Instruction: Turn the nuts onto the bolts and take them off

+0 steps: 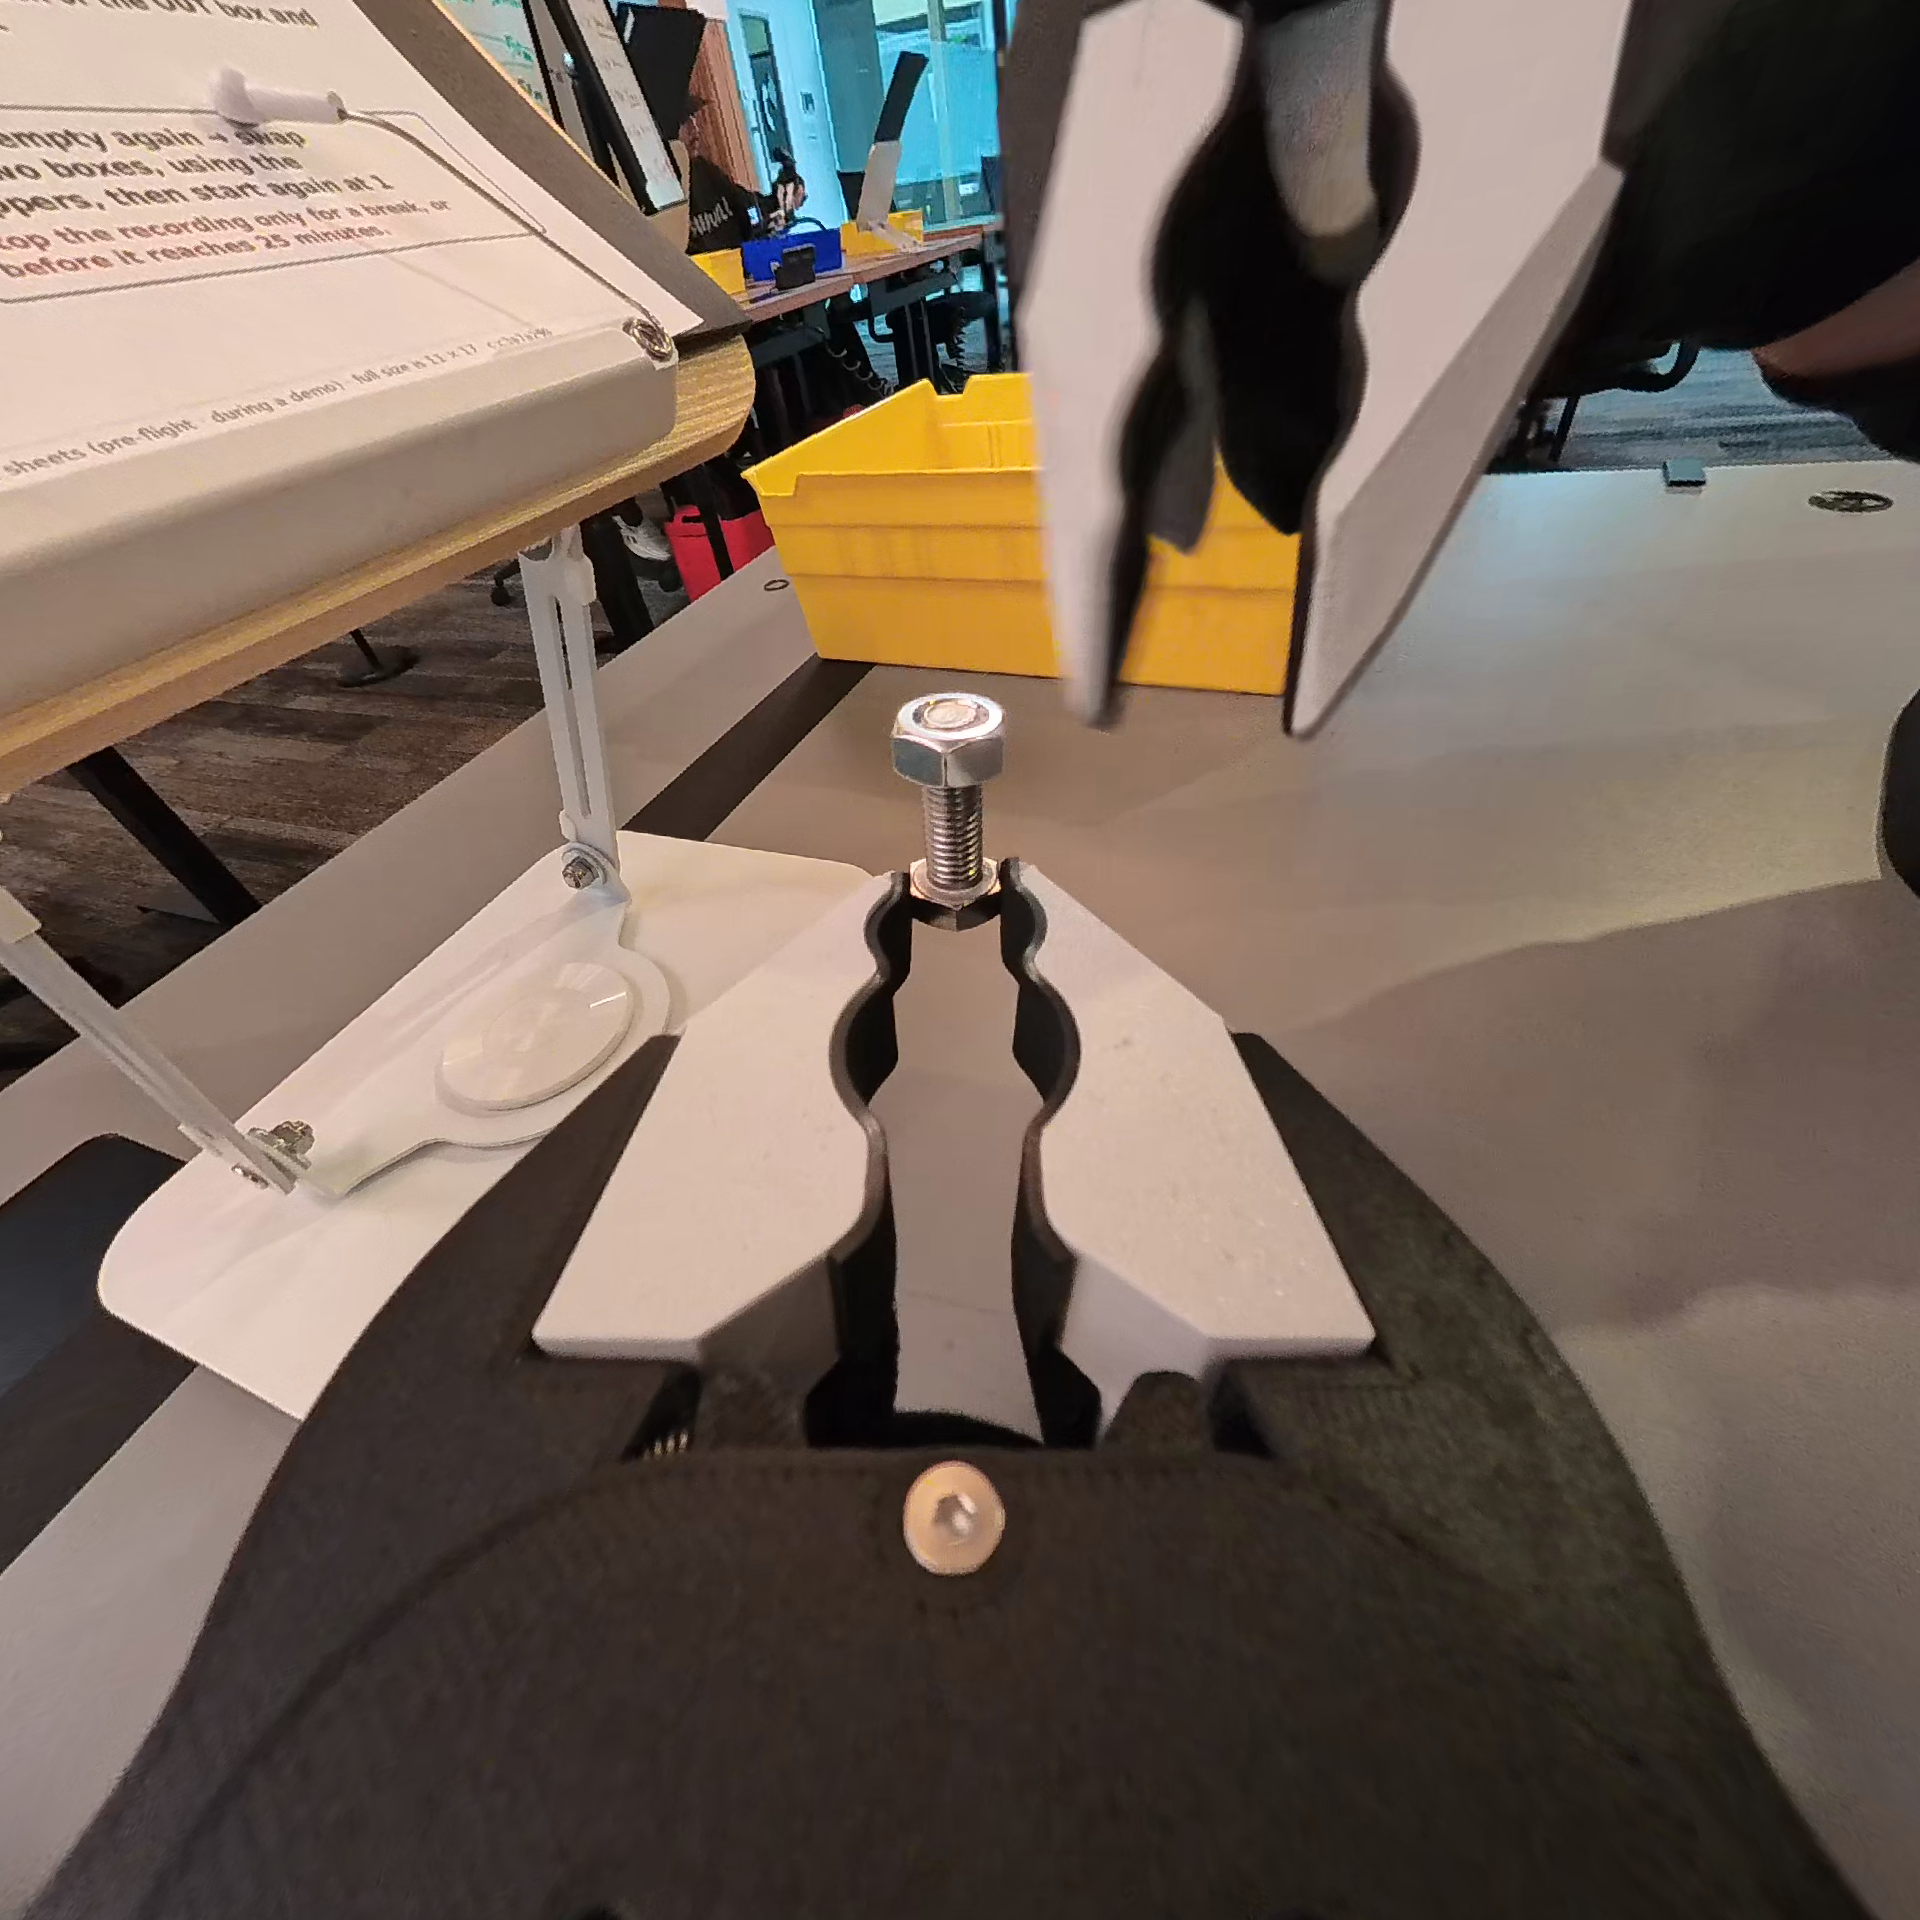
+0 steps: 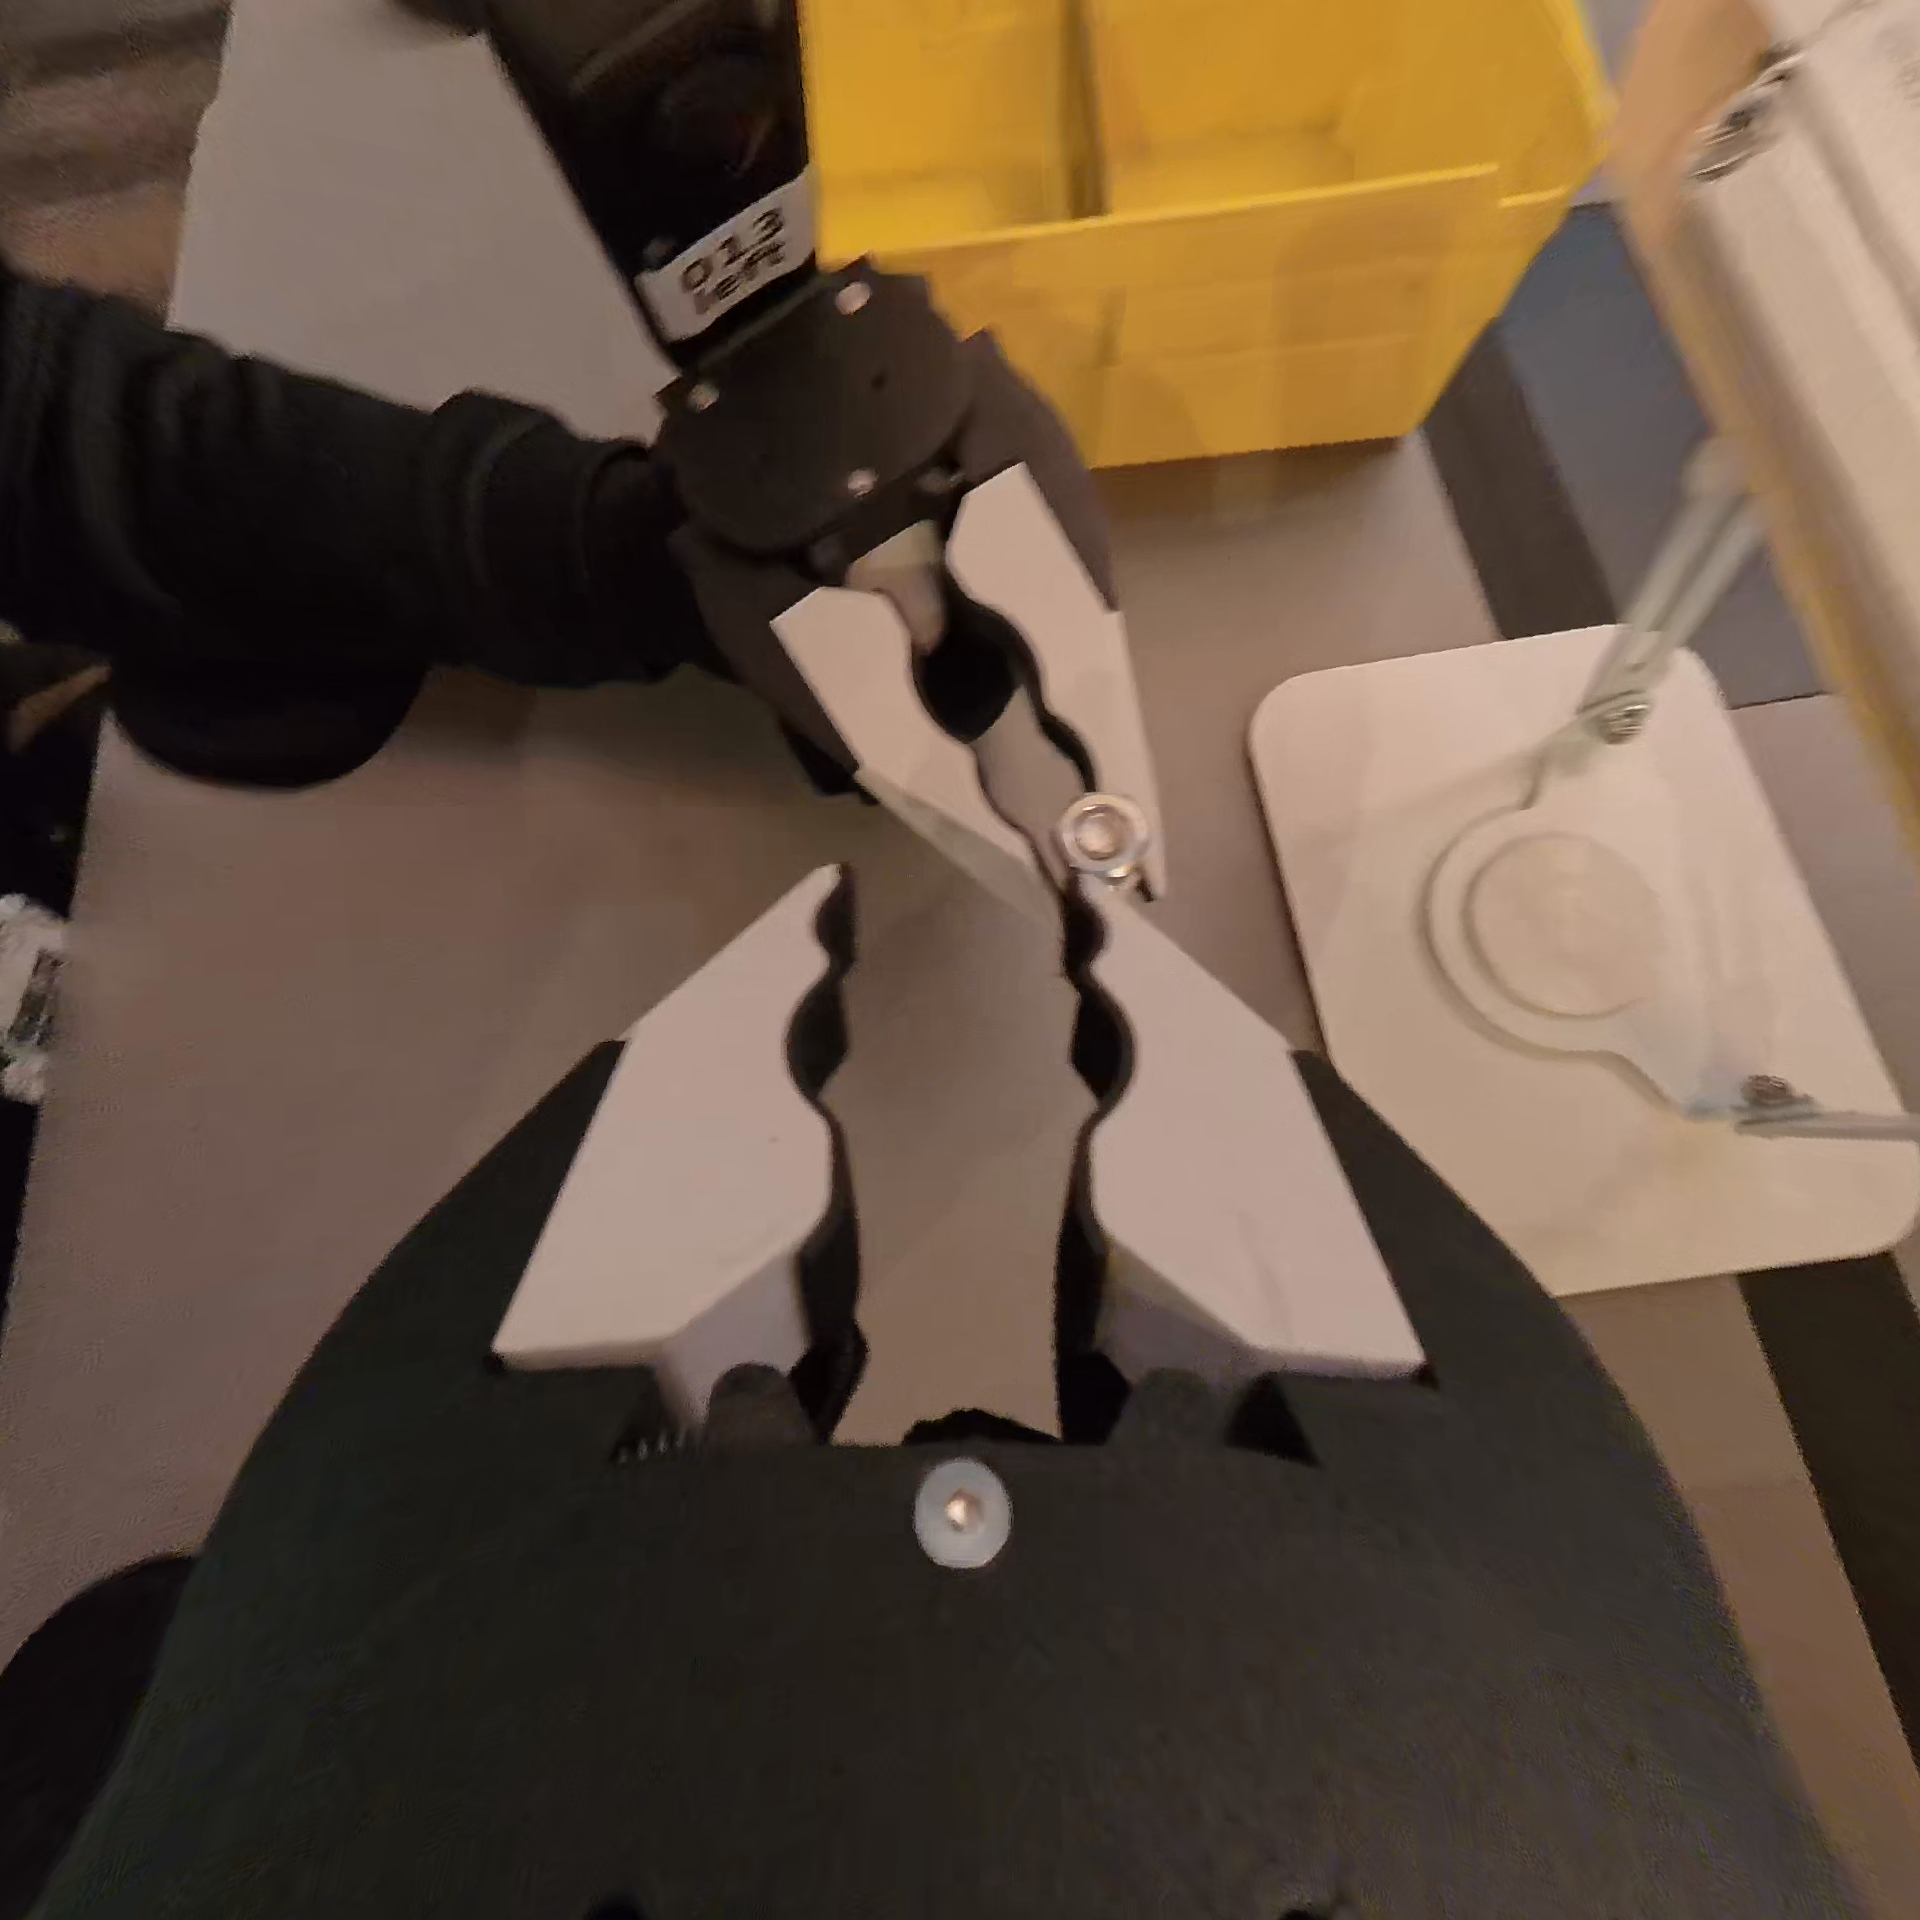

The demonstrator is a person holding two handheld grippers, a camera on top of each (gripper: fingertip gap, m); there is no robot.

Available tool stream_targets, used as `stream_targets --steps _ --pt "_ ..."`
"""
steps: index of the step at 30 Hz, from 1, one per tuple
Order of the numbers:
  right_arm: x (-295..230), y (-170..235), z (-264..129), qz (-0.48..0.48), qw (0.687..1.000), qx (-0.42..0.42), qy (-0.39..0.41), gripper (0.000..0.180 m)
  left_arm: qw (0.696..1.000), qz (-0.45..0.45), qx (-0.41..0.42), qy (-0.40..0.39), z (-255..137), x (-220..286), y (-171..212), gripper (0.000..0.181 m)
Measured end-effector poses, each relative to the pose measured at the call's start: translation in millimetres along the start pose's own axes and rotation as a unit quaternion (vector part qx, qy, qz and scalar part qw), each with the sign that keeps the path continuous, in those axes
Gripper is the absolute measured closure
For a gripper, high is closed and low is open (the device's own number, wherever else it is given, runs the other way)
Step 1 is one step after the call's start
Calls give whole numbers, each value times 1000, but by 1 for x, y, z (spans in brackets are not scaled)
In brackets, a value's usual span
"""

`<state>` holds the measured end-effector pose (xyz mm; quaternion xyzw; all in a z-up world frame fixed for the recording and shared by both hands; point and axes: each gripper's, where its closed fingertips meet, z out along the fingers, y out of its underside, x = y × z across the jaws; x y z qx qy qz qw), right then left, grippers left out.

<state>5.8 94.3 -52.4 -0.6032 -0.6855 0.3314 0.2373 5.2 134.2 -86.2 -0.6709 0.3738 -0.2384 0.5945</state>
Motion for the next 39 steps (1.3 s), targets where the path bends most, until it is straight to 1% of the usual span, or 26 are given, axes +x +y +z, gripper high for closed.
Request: stream_targets --steps 2,4,5,6,7,8,9,12,14,15,18,19,20,21,22,24,27,29,30,31,32,33,34,35,37,39 --pt "11 -3 -2 5 1000 12 28 121 1000 0 0 0 0 0 0 166" --pt "12 -4 0 0 999 12 33 117 1000 0 0 0 0 0 0 166" --pt "9 -3 1 -3 1000 11 26 121 1000 0 0 0 0 0 0 166" --pt "3 -2 3 -8 1000 5 10 136 1000 0 -1 0 0 0 0 166" --pt "-9 2 4 -14 1000 -7 -23 179 1000 1 -2 1 0 0 1 166" --pt "-18 6 4 -13 999 -18 -50 177 1000 1 -2 1 0 0 1 166" --pt "-18 9 4 -8 998 -24 -50 176 1000 1 -1 1 0 0 0 166" --pt "-8 5 1 -2 1000 -6 -26 163 1000 1 -1 1 0 0 0 166" --pt "6 1 -2 9 1000 7 12 129 1000 1 -1 1 0 1 0 166" --pt "11 0 -3 11 1000 11 27 121 1000 0 -1 1 0 1 0 166" --pt "10 -1 0 6 1000 13 25 115 1000 1 -2 1 1 1 1 166" --pt "6 0 2 3 1000 9 14 124 1000 1 -2 1 1 1 1 166" --pt "-6 3 4 -2 1000 -1 -19 164 1000 1 -2 1 1 1 1 166" --pt "-20 7 5 -7 998 -13 -59 179 1000 1 -2 1 1 1 1 166" --pt "-25 9 6 -9 997 -21 -71 179 1000 1 -2 1 0 1 1 166" --pt "-17 9 6 -7 999 -20 -47 171 1000 0 -2 1 0 0 1 166" --pt "5 -2 0 11 1000 15 7 126 1000 1 -2 1 0 1 1 166" --pt "12 -2 -1 12 999 18 25 115 1000 1 -2 2 1 1 1 166" --pt "12 -2 1 10 1000 15 24 116 1000 1 -2 2 1 1 1 166" --pt "6 -1 3 7 1000 9 11 128 1000 1 -2 1 1 1 1 166" --pt "-7 1 4 -4 1000 2 -25 164 1000 1 -3 1 1 1 1 166" --pt "-25 2 4 -17 997 -2 -73 180 1000 1 -3 1 1 1 1 166" --pt "-35 2 4 -22 995 -3 -95 180 1000 1 -2 1 0 1 1 166" --pt "-32 3 5 -21 996 -8 -85 180 1000 1 -2 1 0 1 1 166" --pt "-20 3 5 -12 998 -5 -54 171 1000 1 -2 1 0 0 1 166" --pt "-2 -2 2 7 1000 15 -15 140 1000 2 -3 1 1 1 1 166"
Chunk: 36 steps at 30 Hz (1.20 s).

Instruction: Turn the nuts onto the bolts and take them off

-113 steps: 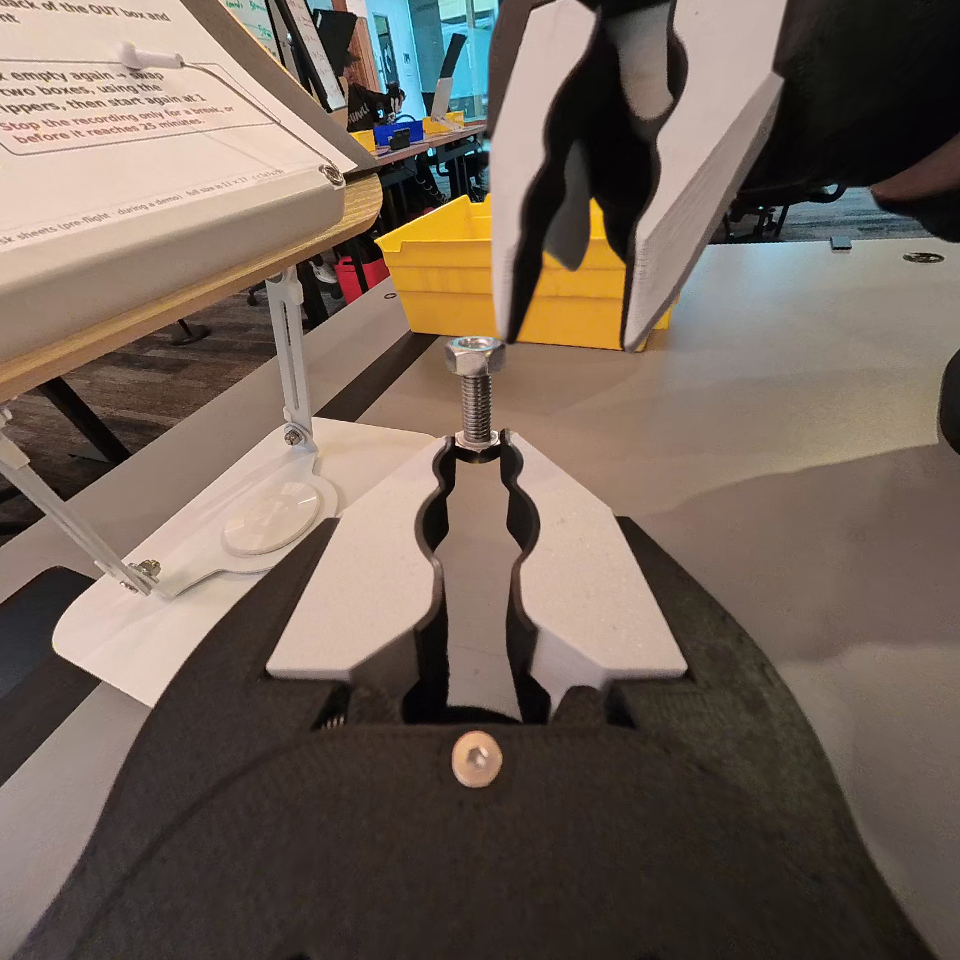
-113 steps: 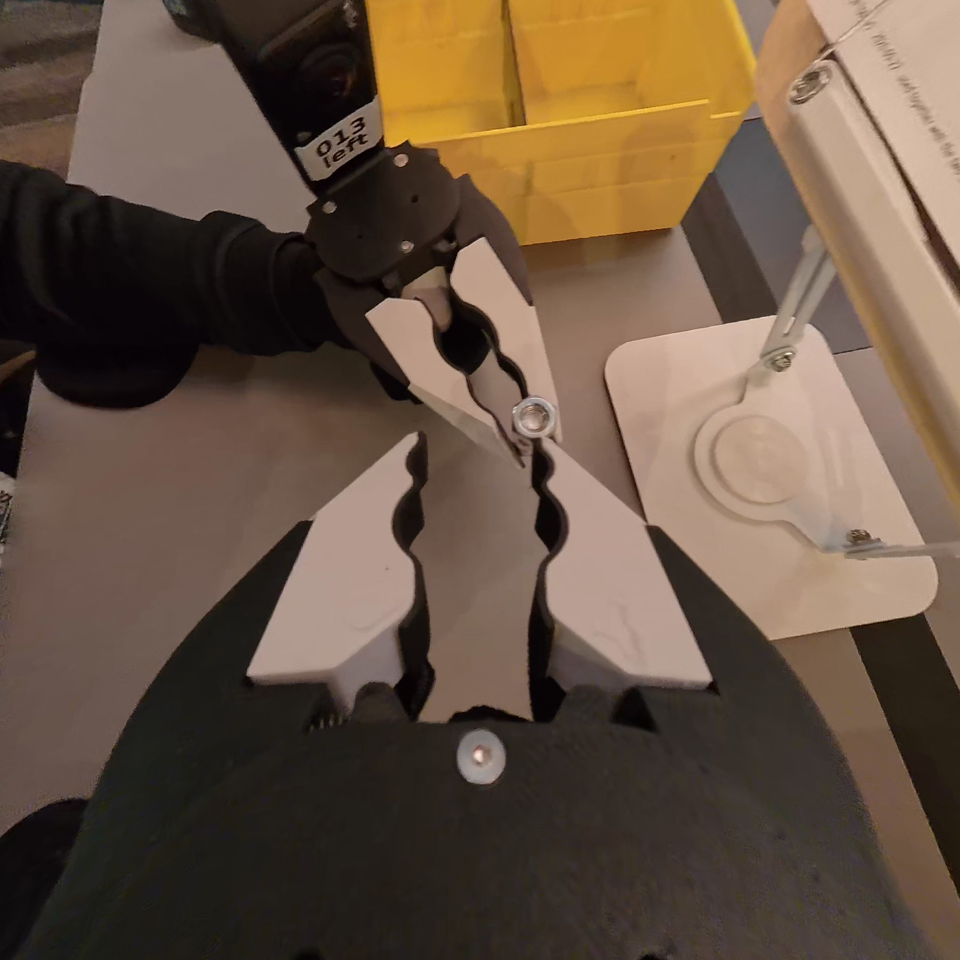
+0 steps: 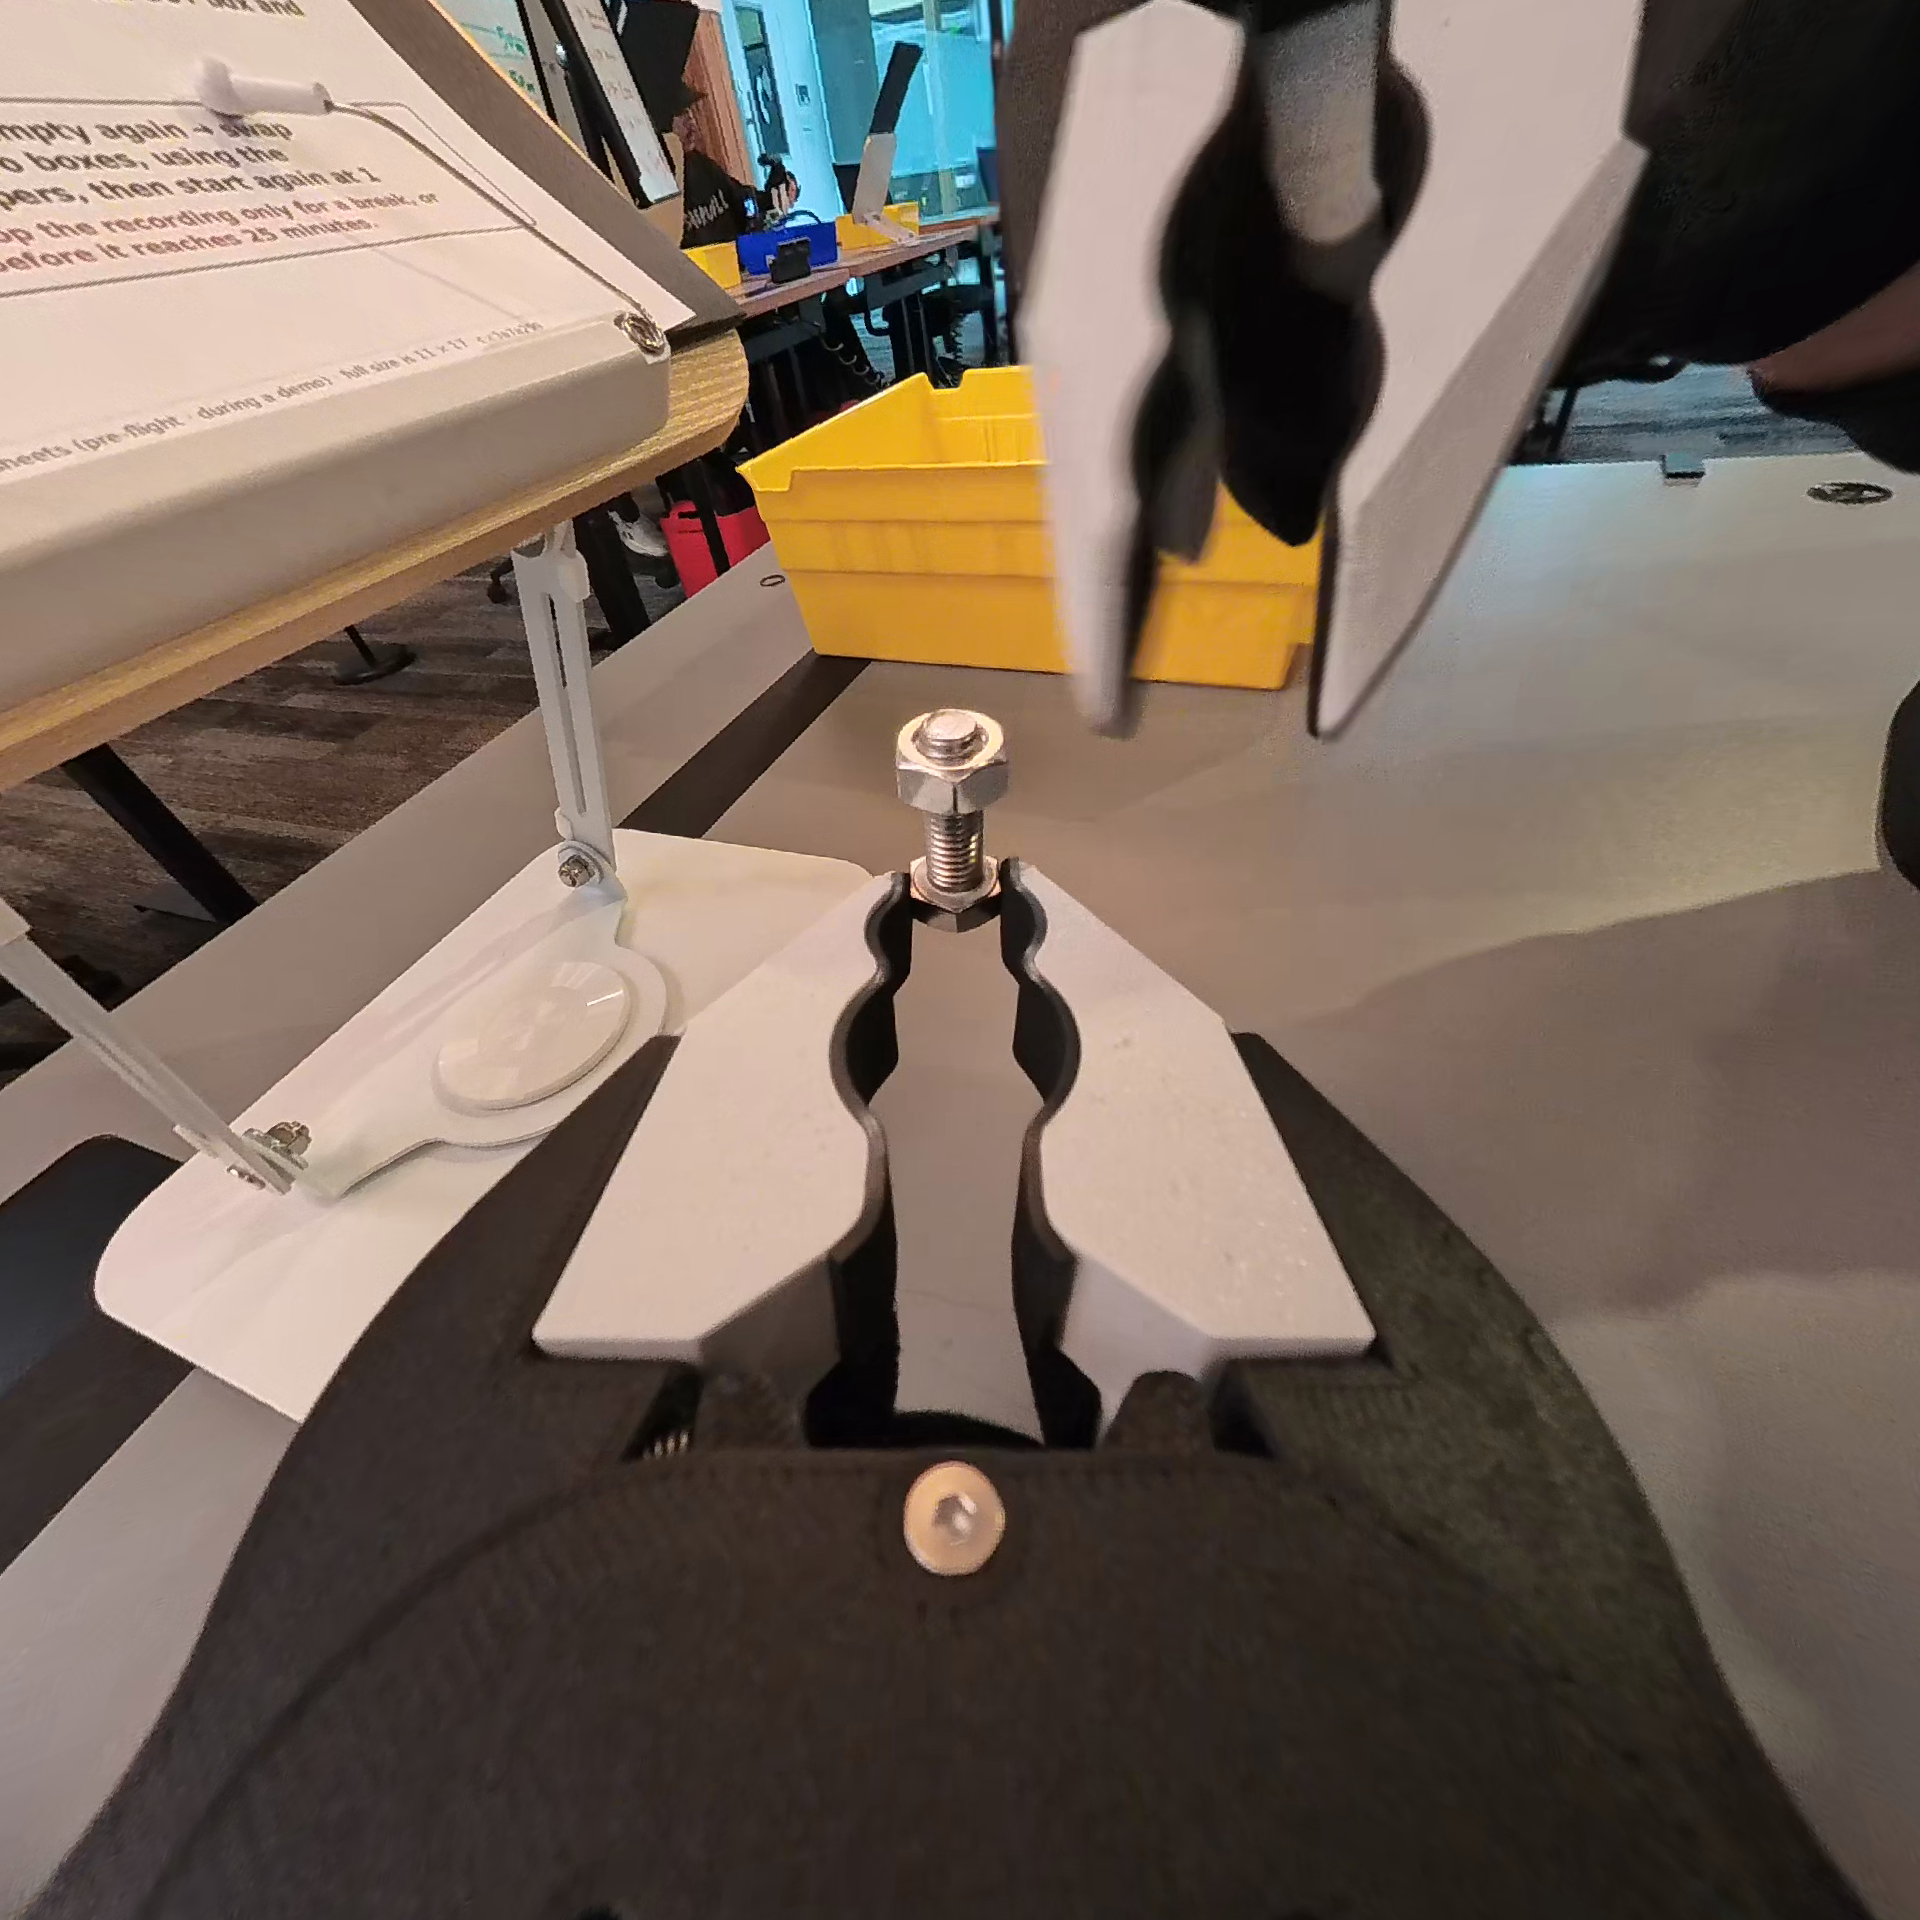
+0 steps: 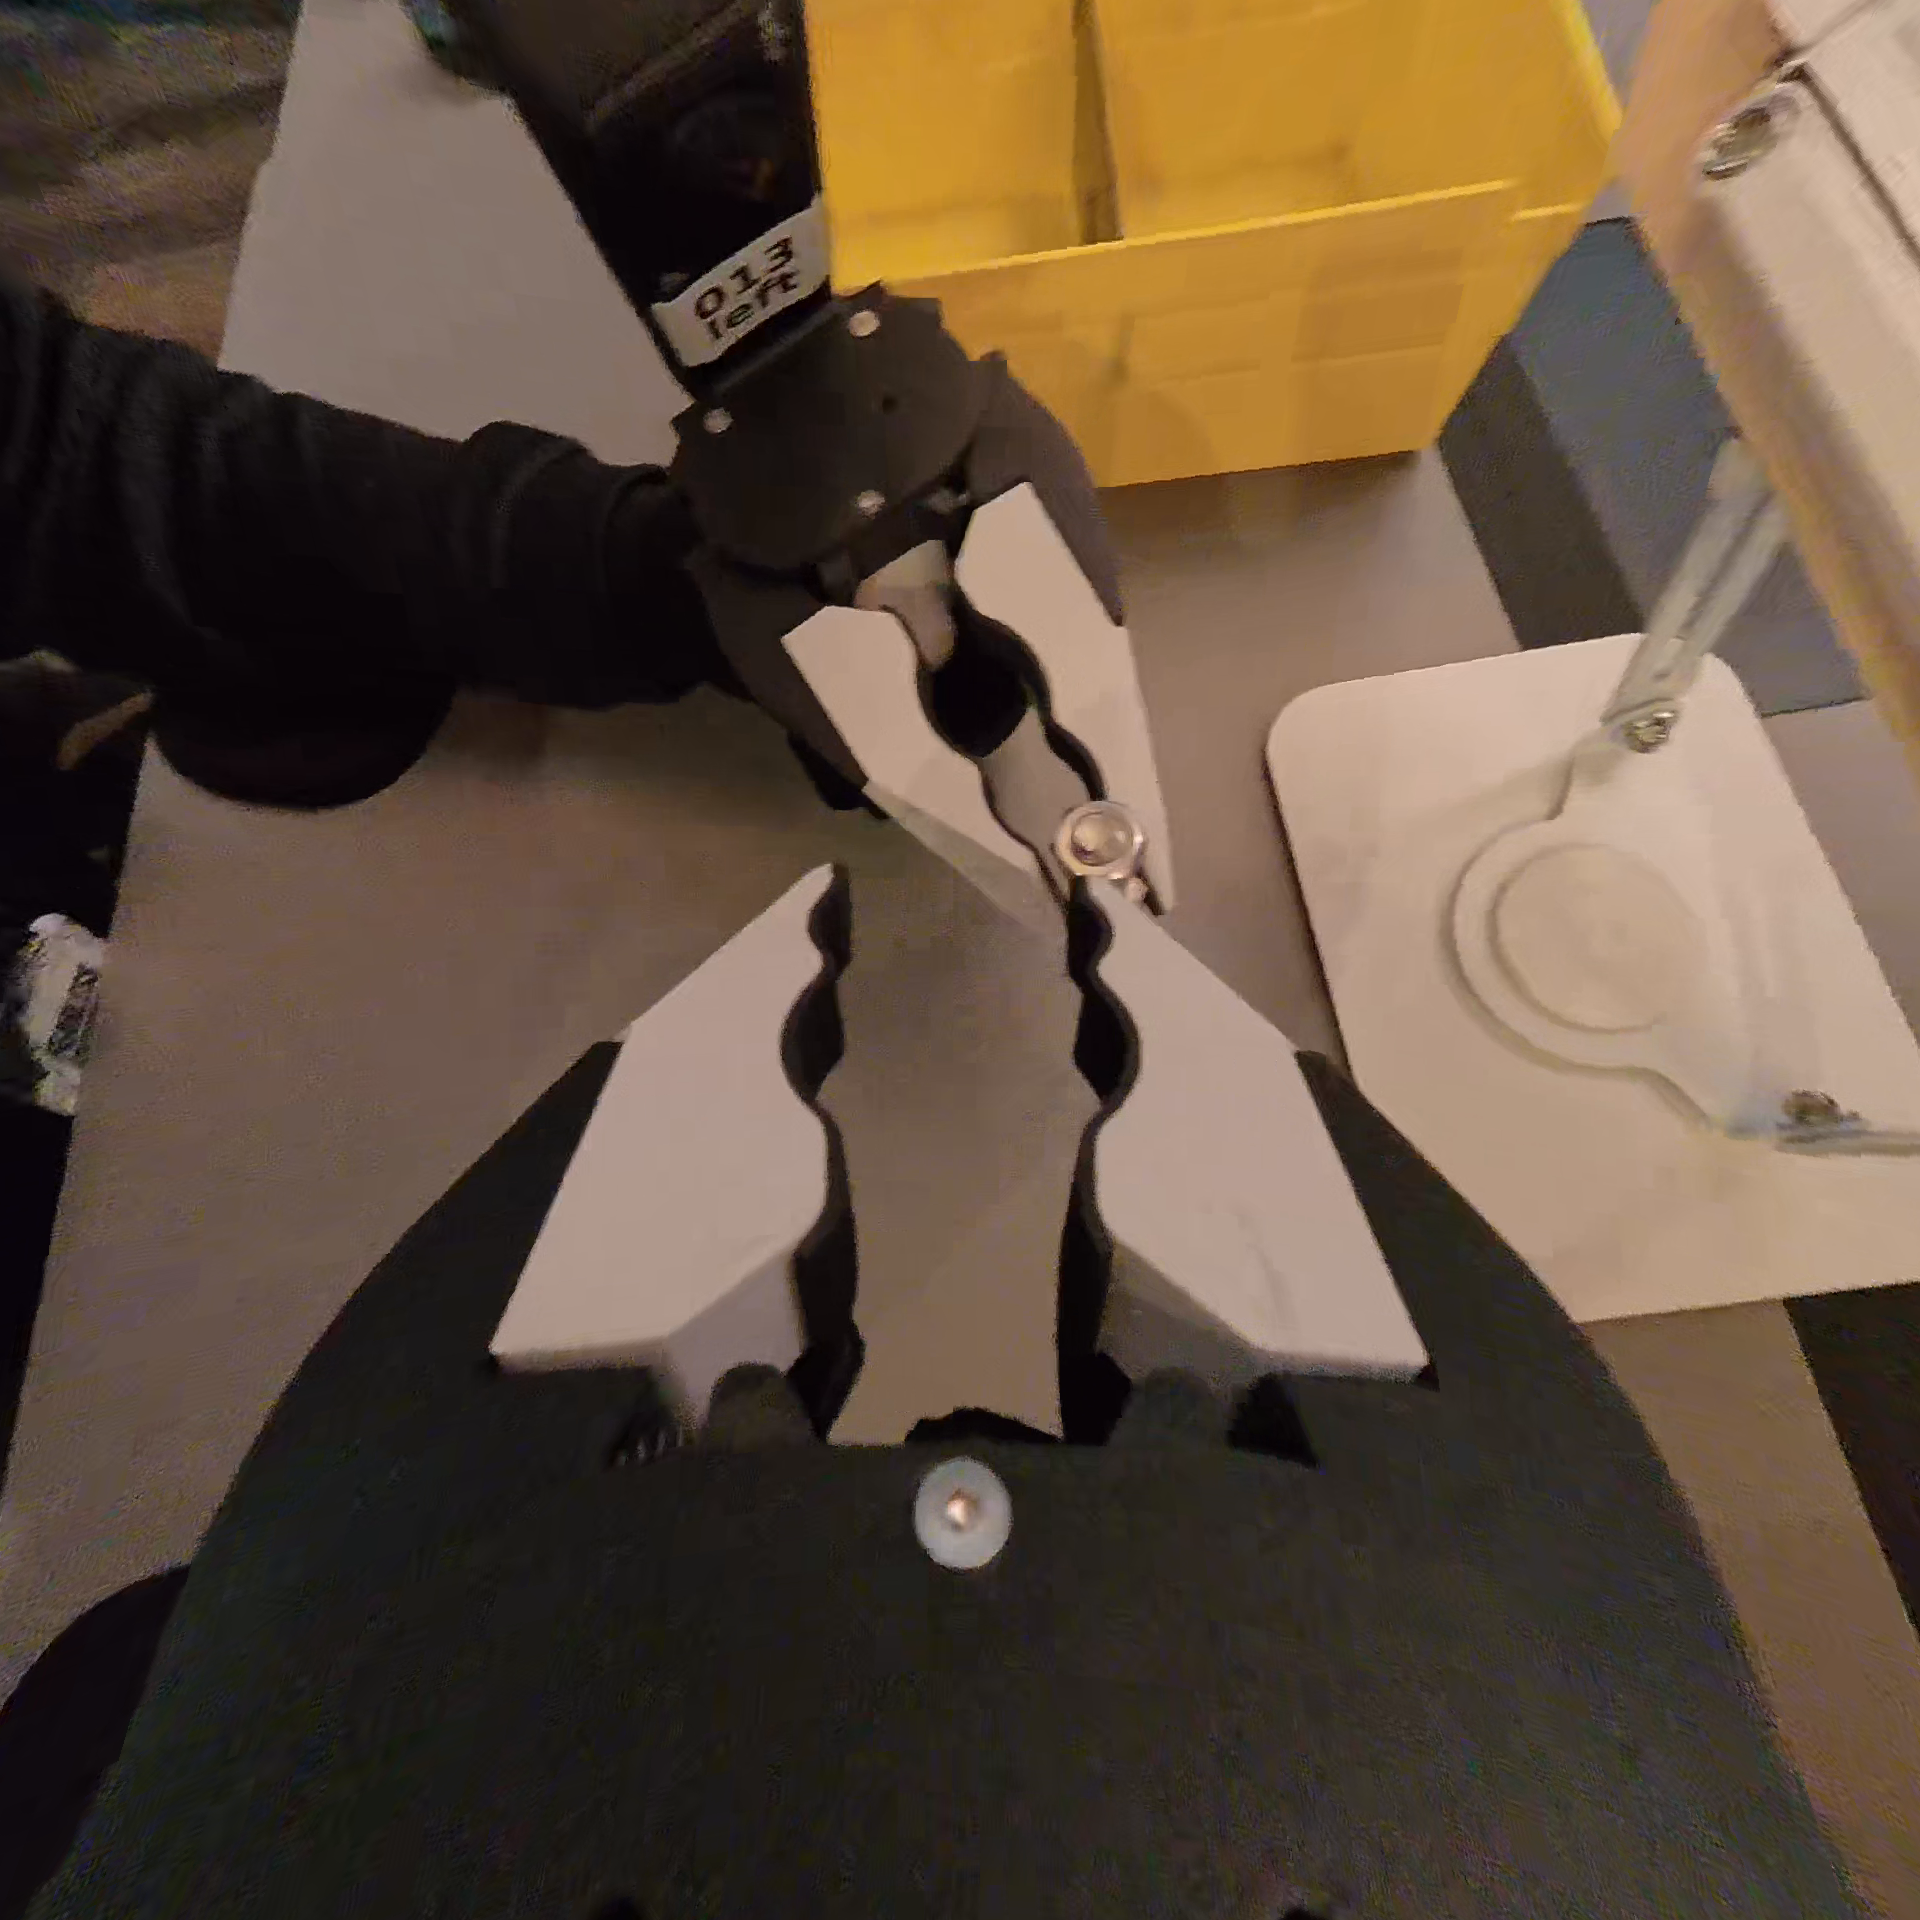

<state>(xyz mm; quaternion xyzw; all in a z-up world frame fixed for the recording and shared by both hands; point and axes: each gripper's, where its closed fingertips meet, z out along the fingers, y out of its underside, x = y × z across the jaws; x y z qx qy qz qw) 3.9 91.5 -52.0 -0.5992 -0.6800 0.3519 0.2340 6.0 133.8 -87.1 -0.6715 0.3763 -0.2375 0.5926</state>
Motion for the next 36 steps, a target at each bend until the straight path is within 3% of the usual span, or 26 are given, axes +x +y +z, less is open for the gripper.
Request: stream_targets --steps 2,4,5,6,7,10,16,21,26,36 --pt "12 -3 -2 6 999 10 31 119 1000 0 0 0 0 0 0 166" --pt "11 -3 0 -2 999 8 31 120 1000 0 0 0 0 0 0 166" --pt "3 -1 2 -9 1000 0 11 141 1000 0 0 0 0 0 0 166" --pt "-12 3 4 -19 999 -13 -29 180 1000 1 -3 0 0 0 1 166" --pt "-22 6 4 -24 998 -24 -55 180 1000 1 -2 0 0 0 1 166" --pt "-17 6 5 -20 999 -27 -39 175 1000 1 -1 0 0 0 0 165" --pt "14 -2 2 -14 999 -3 48 128 1000 0 0 1 0 1 0 166" --pt "19 2 17 -10 999 -7 47 138 1000 0 3 5 0 2 -1 166" --pt "25 -1 20 4 998 25 49 164 1000 0 12 15 -1 6 -4 166" --pt "27 -6 10 36 995 84 45 164 999 -9 34 12 -2 4 -11 163"
